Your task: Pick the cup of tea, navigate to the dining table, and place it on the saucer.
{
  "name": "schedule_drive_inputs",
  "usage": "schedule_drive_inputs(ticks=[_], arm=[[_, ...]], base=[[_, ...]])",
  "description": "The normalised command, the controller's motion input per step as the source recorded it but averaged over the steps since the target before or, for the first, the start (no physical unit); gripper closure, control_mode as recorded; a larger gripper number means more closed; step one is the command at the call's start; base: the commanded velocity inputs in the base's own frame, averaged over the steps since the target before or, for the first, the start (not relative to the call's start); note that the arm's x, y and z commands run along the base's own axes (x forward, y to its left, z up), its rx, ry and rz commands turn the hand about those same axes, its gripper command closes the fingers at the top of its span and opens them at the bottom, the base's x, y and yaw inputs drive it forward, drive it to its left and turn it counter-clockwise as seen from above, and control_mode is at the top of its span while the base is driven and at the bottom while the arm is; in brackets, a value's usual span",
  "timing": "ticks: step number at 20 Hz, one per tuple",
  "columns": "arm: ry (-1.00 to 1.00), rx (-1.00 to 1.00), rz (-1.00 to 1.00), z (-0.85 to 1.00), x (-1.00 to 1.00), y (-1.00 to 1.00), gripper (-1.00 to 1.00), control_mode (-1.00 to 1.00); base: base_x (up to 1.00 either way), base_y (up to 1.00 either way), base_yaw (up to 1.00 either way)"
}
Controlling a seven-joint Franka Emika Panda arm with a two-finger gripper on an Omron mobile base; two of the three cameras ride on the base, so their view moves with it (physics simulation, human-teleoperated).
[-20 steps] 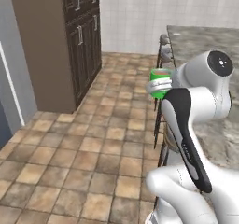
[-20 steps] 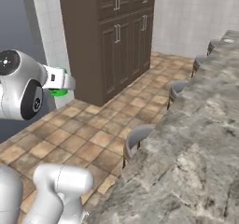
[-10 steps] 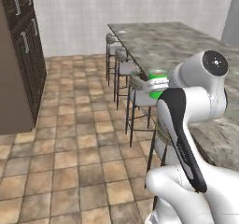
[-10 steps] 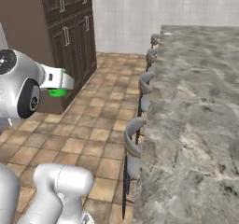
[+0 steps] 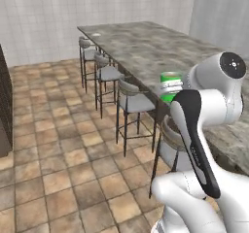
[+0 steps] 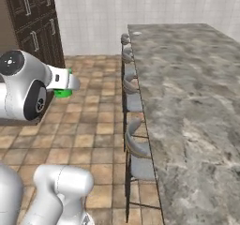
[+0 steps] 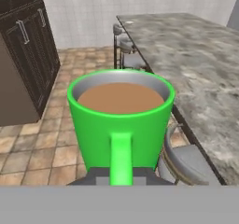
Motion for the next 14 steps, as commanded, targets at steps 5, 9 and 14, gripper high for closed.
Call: schedule_drive_inputs(ticks=[5,9,14], arm=[[0.0,0.0,0.0,0.0,0.0,0.0,1.0,1.0],[0.0,0.0,0.0,0.0,0.0,0.0,1.0,1.0],[0.0,0.0,0.0,0.0,0.0,0.0,1.0,1.0]], base=[[0.97,0.94,0.0],[1.0,0.8,0.0],[1.0,0.7,-0.01]])
